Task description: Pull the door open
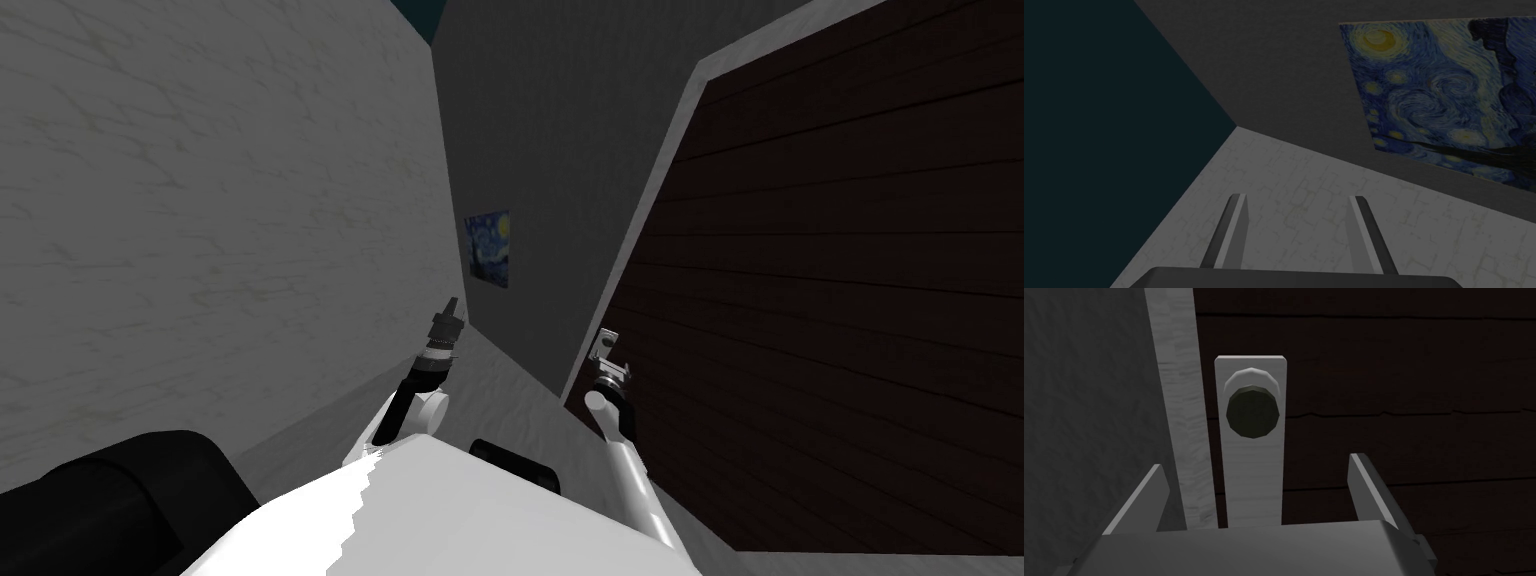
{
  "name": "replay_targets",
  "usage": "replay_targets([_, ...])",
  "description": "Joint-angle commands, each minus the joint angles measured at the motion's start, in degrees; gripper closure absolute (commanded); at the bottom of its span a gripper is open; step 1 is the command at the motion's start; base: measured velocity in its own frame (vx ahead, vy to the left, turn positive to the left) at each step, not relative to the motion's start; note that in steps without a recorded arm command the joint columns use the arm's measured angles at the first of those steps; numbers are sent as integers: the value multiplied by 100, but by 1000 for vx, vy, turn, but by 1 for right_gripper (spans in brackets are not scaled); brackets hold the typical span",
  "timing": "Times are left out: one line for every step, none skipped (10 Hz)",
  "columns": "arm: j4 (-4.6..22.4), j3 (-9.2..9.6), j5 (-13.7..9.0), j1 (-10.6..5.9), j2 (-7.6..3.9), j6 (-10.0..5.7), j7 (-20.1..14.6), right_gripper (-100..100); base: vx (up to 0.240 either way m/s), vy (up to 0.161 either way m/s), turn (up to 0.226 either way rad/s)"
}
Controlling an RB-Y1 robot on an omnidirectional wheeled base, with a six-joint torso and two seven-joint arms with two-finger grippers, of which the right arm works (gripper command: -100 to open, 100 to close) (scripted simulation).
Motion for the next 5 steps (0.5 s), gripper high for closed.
replay_targets([176, -20, -111, -91, 7, -3, -98, -100, -66, -91, 220])
replay_targets([284, -33, -182, -147, 18, -5, -154, -100, -76, -118, 281])
replay_targets([374, -43, -241, -194, 29, -6, -200, -100, -87, -144, 221])
replay_targets([330, -33, -200, -173, 16, -11, -175, -100, -40, -67, 42])
replay_targets([357, -43, -237, -91, -184, 17, -367, -100, 67, -21, 71])
